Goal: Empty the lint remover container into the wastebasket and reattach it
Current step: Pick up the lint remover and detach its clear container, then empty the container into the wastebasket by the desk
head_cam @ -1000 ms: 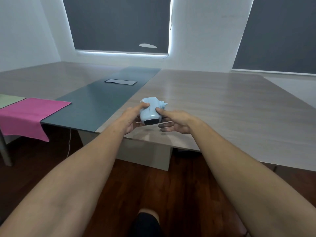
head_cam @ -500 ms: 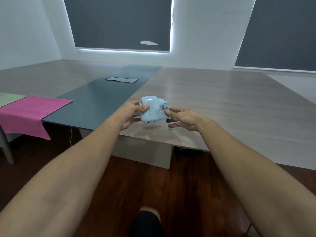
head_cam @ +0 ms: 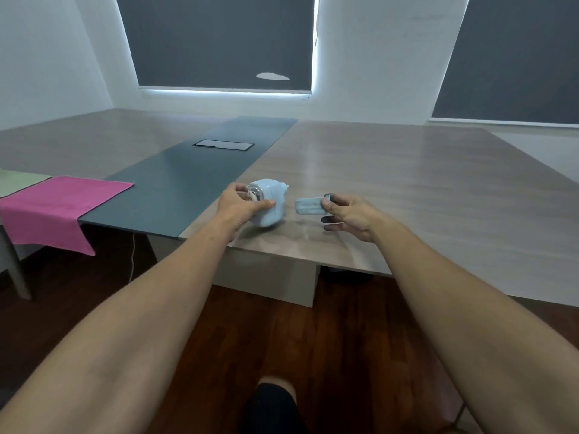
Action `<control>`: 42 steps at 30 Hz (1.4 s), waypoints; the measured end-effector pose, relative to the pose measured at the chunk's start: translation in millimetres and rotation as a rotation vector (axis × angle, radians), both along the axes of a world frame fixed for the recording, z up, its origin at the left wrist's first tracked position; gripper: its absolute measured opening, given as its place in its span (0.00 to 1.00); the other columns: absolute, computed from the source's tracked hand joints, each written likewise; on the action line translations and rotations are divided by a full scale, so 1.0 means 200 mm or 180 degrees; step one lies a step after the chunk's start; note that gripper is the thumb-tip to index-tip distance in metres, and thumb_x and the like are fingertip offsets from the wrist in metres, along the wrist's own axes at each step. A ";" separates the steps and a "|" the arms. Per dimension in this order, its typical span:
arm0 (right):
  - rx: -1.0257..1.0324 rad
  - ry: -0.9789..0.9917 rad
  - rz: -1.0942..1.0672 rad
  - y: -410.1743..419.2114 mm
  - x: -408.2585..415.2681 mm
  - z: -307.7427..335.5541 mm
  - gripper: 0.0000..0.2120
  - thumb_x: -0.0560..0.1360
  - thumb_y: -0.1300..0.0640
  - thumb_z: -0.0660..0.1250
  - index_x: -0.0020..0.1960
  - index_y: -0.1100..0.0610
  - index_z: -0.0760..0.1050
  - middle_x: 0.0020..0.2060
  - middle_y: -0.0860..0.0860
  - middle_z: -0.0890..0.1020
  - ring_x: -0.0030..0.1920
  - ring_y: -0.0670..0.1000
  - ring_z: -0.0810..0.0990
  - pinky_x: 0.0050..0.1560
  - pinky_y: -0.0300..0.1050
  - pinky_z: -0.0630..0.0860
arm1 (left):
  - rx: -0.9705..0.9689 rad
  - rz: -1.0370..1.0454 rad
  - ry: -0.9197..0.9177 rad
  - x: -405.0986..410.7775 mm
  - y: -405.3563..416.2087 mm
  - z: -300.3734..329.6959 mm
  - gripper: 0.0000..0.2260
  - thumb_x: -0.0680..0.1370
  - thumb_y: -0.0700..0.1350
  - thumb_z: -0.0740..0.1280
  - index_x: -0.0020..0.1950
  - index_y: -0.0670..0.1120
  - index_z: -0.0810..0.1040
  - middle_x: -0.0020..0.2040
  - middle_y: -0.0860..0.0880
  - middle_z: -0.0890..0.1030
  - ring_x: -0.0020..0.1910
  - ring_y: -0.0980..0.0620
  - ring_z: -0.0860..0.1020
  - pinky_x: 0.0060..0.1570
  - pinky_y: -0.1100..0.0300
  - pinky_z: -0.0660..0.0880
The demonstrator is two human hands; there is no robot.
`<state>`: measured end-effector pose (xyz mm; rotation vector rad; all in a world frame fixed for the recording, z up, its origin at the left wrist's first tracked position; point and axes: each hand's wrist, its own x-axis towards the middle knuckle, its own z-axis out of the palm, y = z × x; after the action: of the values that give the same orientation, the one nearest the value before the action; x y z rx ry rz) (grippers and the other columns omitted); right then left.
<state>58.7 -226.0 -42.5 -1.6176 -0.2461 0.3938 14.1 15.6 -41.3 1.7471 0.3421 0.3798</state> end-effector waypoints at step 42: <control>-0.0210 -0.0076 -0.2531 -2.04 -1.39 0.08 0.21 0.77 0.61 0.65 0.70 0.58 0.71 0.52 0.52 0.76 0.41 0.50 0.77 0.37 0.39 0.80 | 0.0956 -0.2562 -0.0391 -0.58 -2.29 0.07 0.17 0.78 0.55 0.63 0.42 0.44 0.83 0.47 0.43 0.85 0.52 0.45 0.81 0.49 0.59 0.71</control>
<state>-220.2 -633.5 -26.8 -1.6447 0.3961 -0.2309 -102.7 -442.3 -26.9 1.9781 -0.5308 -0.0555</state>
